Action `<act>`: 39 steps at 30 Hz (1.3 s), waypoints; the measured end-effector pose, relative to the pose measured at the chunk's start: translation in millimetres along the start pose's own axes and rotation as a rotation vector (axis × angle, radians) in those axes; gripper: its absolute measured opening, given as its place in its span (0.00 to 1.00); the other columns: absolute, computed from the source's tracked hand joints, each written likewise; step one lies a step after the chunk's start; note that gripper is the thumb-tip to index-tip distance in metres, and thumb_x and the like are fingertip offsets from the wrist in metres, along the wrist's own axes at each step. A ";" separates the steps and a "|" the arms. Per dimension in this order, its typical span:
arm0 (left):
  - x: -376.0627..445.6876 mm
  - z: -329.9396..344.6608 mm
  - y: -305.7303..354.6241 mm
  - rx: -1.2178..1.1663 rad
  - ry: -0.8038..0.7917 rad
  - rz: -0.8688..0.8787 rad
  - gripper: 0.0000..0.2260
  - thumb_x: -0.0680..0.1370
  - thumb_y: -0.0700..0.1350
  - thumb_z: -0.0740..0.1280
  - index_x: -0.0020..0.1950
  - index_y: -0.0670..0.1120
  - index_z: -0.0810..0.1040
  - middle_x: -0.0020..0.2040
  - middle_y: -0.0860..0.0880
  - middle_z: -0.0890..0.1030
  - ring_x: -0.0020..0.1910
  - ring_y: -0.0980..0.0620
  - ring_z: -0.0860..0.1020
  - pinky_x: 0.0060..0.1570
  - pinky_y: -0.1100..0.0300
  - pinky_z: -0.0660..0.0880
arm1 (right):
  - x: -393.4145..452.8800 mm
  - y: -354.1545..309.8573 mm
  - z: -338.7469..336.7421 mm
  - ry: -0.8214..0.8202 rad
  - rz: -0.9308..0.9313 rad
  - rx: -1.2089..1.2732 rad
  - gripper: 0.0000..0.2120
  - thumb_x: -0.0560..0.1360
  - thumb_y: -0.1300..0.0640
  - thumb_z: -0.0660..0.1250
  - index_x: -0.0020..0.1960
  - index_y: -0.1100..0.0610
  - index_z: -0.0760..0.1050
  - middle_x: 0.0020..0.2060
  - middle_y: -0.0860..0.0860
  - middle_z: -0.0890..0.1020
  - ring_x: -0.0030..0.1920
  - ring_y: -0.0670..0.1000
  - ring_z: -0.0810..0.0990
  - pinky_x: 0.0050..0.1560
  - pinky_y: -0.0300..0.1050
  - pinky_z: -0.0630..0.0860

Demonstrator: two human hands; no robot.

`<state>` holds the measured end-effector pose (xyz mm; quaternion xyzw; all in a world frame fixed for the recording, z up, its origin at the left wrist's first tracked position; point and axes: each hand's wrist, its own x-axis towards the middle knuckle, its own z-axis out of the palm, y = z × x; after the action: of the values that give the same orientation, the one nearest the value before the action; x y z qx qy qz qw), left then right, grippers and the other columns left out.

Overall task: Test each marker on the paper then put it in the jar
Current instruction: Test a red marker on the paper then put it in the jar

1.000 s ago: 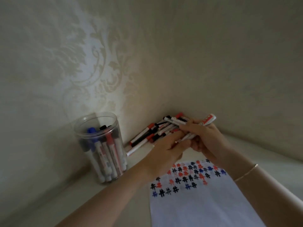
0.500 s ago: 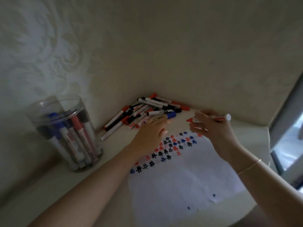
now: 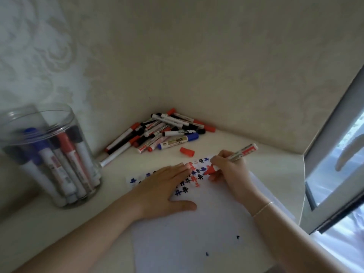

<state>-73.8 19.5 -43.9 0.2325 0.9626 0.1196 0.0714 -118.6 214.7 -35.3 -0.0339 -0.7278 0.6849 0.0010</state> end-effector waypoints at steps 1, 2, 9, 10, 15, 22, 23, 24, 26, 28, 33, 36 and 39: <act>0.0 -0.1 -0.4 -0.003 -0.003 -0.001 0.43 0.68 0.74 0.52 0.77 0.58 0.42 0.70 0.66 0.37 0.68 0.70 0.37 0.63 0.72 0.32 | 0.9 2.8 2.1 0.044 -0.027 -0.093 0.13 0.71 0.65 0.64 0.28 0.59 0.68 0.20 0.56 0.75 0.19 0.52 0.70 0.24 0.40 0.66; 0.6 0.0 -0.5 -0.005 -0.003 0.003 0.43 0.69 0.74 0.53 0.77 0.58 0.42 0.70 0.66 0.36 0.67 0.70 0.36 0.62 0.72 0.32 | 1.4 5.2 3.2 0.079 -0.045 -0.164 0.14 0.70 0.64 0.65 0.27 0.58 0.68 0.18 0.55 0.73 0.19 0.52 0.68 0.25 0.40 0.64; 1.1 -0.6 -0.4 -0.019 -0.014 0.010 0.44 0.68 0.74 0.52 0.77 0.58 0.41 0.70 0.66 0.35 0.67 0.69 0.35 0.62 0.72 0.31 | -1.2 7.8 7.8 0.104 -0.057 -0.275 0.10 0.69 0.63 0.68 0.30 0.62 0.71 0.16 0.51 0.73 0.16 0.47 0.68 0.24 0.38 0.66; 1.0 -0.7 -0.2 -0.023 -0.015 0.010 0.43 0.68 0.74 0.52 0.77 0.58 0.41 0.69 0.66 0.35 0.67 0.70 0.35 0.61 0.73 0.30 | -1.1 7.6 8.2 0.102 -0.055 -0.282 0.11 0.69 0.63 0.68 0.29 0.61 0.71 0.16 0.51 0.74 0.17 0.47 0.69 0.25 0.39 0.68; 1.7 -1.3 1.4 -0.020 0.001 0.028 0.43 0.69 0.74 0.52 0.78 0.57 0.41 0.70 0.65 0.35 0.66 0.71 0.33 0.58 0.75 0.28 | -2.3 8.2 9.6 0.107 -0.076 -0.325 0.10 0.69 0.63 0.67 0.30 0.61 0.71 0.16 0.51 0.74 0.18 0.47 0.69 0.25 0.39 0.68; 2.4 0.6 -1.0 0.002 0.006 0.039 0.43 0.70 0.74 0.52 0.78 0.56 0.41 0.70 0.65 0.35 0.67 0.71 0.33 0.63 0.72 0.29 | -1.7 8.4 7.3 0.107 -0.099 -0.298 0.11 0.68 0.65 0.66 0.28 0.61 0.69 0.17 0.54 0.73 0.18 0.49 0.68 0.24 0.39 0.67; 2.9 1.0 -1.3 0.005 0.008 0.041 0.43 0.70 0.74 0.52 0.78 0.56 0.41 0.71 0.65 0.35 0.67 0.71 0.33 0.64 0.71 0.29 | -2.6 8.0 7.6 0.091 -0.094 -0.302 0.12 0.68 0.65 0.66 0.27 0.61 0.69 0.17 0.54 0.74 0.18 0.50 0.68 0.24 0.39 0.67; 3.2 1.3 -1.8 0.007 0.011 0.042 0.43 0.70 0.74 0.52 0.78 0.56 0.41 0.71 0.65 0.36 0.67 0.71 0.33 0.65 0.70 0.30 | -3.5 7.7 8.2 0.080 -0.094 -0.310 0.11 0.67 0.66 0.66 0.27 0.62 0.70 0.17 0.54 0.74 0.18 0.49 0.68 0.23 0.38 0.67; 3.5 2.3 -2.6 0.006 0.014 0.043 0.43 0.69 0.75 0.51 0.78 0.56 0.42 0.72 0.65 0.36 0.68 0.70 0.34 0.66 0.69 0.31 | -3.8 7.7 9.8 0.088 -0.109 -0.329 0.09 0.68 0.66 0.66 0.31 0.67 0.69 0.20 0.55 0.72 0.19 0.48 0.67 0.21 0.36 0.64; 3.8 3.4 -3.8 0.005 0.013 0.042 0.44 0.69 0.75 0.50 0.78 0.56 0.42 0.74 0.63 0.38 0.69 0.70 0.34 0.67 0.68 0.31 | -1.9 8.6 10.1 0.132 -0.136 -0.345 0.09 0.68 0.67 0.65 0.33 0.70 0.67 0.24 0.55 0.68 0.23 0.48 0.65 0.21 0.35 0.60; 3.1 3.4 -4.6 0.006 0.017 0.044 0.43 0.70 0.74 0.52 0.78 0.56 0.42 0.74 0.63 0.37 0.69 0.70 0.34 0.67 0.68 0.31 | -2.8 8.0 7.7 0.103 -0.118 -0.274 0.08 0.69 0.66 0.66 0.33 0.68 0.71 0.18 0.53 0.74 0.17 0.47 0.70 0.20 0.35 0.66; 2.9 3.0 -4.5 0.005 0.019 0.045 0.43 0.70 0.74 0.52 0.78 0.55 0.42 0.73 0.64 0.37 0.69 0.70 0.34 0.67 0.68 0.31 | -4.6 7.5 9.3 0.082 -0.116 -0.290 0.09 0.69 0.65 0.67 0.31 0.63 0.70 0.19 0.54 0.76 0.18 0.48 0.72 0.22 0.37 0.69; 3.5 3.7 -4.9 0.004 0.015 0.047 0.43 0.70 0.74 0.52 0.78 0.55 0.42 0.74 0.63 0.38 0.68 0.70 0.34 0.67 0.68 0.31 | -3.2 7.1 8.7 0.092 -0.105 -0.322 0.09 0.67 0.65 0.66 0.30 0.62 0.69 0.20 0.56 0.74 0.18 0.49 0.69 0.23 0.37 0.66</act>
<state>-78.3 17.7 -49.0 0.2543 0.9576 0.1212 0.0610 -115.4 206.3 -42.8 -0.0267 -0.8281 0.5563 0.0645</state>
